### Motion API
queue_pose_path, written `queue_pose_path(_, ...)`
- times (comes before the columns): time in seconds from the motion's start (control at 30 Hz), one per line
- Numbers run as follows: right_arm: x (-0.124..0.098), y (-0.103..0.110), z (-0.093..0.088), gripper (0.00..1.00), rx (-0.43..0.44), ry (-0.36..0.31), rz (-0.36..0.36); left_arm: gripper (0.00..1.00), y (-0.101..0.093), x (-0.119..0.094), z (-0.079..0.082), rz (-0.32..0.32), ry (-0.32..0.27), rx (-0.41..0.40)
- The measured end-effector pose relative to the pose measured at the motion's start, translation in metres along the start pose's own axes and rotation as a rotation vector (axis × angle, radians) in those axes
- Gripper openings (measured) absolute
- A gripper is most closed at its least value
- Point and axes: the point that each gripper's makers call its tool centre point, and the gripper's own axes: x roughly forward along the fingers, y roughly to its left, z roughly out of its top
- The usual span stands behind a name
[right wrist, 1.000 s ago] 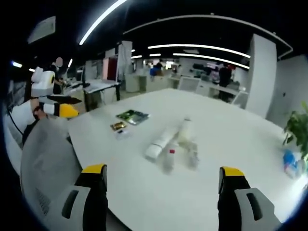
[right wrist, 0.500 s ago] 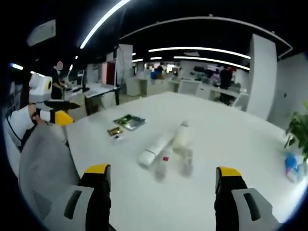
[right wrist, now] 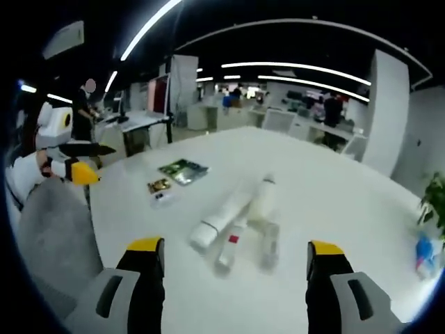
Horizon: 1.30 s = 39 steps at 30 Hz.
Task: Arrange the skincare products in the storage area until every visible bottle or jar stands upright without overlapping.
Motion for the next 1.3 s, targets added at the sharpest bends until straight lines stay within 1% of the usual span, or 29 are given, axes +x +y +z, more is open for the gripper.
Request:
queue_pose_path(0.13,0.013,-0.002,0.002,0.84,0.001,0.008,0.010,0.99,0.001,0.004,-0.001,0.000,-0.011,-0.003)
queue_pose_path(0.23,0.021,-0.006,0.006,0.85,0.028,0.011,0.017,0.99,0.003,0.005,0.001,0.002,-0.018,0.011)
queue_pose_path(0.37,0.031,-0.009,0.011,0.83,0.016,0.016,0.017,0.99,0.007,0.008,0.000,0.010,-0.018,-0.025)
queue_pose_path(0.43,0.036,-0.011,0.015,0.80,0.011,0.003,0.020,0.99,0.008,0.009,0.000,0.018,-0.019,-0.013)
queue_pose_path(0.5,0.043,-0.014,0.015,0.80,0.011,0.015,0.023,0.99,0.006,0.010,-0.001,0.013,-0.015,-0.016)
queue_pose_path(0.57,0.049,-0.016,0.013,0.81,0.004,0.035,0.023,0.99,0.006,0.012,-0.006,0.009,-0.004,-0.024)
queue_pose_path(0.6,0.051,-0.016,0.013,0.80,0.003,0.038,0.024,0.99,0.006,0.012,-0.010,0.012,0.017,-0.012)
queue_pose_path(0.63,0.056,-0.018,0.013,0.80,0.004,0.041,0.027,0.99,0.007,0.012,-0.011,0.017,0.024,-0.004)
queue_pose_path(0.67,0.059,-0.019,0.013,0.80,0.003,0.045,0.027,0.98,0.009,0.012,-0.015,0.035,0.038,0.024)
queue_pose_path(0.73,0.065,-0.020,0.011,0.79,-0.009,0.063,0.032,0.97,0.009,0.011,-0.016,0.039,0.040,0.050)
queue_pose_path(0.83,0.072,-0.021,0.011,0.78,-0.014,0.076,0.034,0.96,0.012,0.011,-0.016,0.028,0.038,0.017)
queue_pose_path(0.93,0.083,-0.024,0.012,0.79,-0.020,0.088,0.032,0.95,0.018,0.010,-0.017,0.042,0.043,0.016)
queue_pose_path(1.03,0.093,-0.026,0.011,0.77,-0.018,0.098,0.044,0.94,0.015,0.009,-0.019,0.020,0.046,-0.026)
queue_pose_path(1.07,0.097,-0.026,0.010,0.76,-0.018,0.102,0.047,0.95,0.016,0.009,-0.019,0.021,0.045,-0.029)
queue_pose_path(1.13,0.098,-0.020,0.011,0.72,-0.030,0.099,0.052,0.97,0.021,0.009,-0.018,0.046,0.038,-0.007)
queue_pose_path(1.17,0.101,-0.020,0.012,0.71,-0.032,0.103,0.058,0.96,0.021,0.009,-0.018,0.046,0.036,-0.002)
queue_pose_path(1.23,0.107,-0.021,0.012,0.70,-0.019,0.117,0.068,0.95,0.019,0.009,-0.017,0.036,0.036,-0.024)
queue_pose_path(1.3,0.116,-0.025,0.012,0.68,-0.038,0.129,0.065,0.95,0.018,0.009,-0.018,0.026,0.039,-0.036)
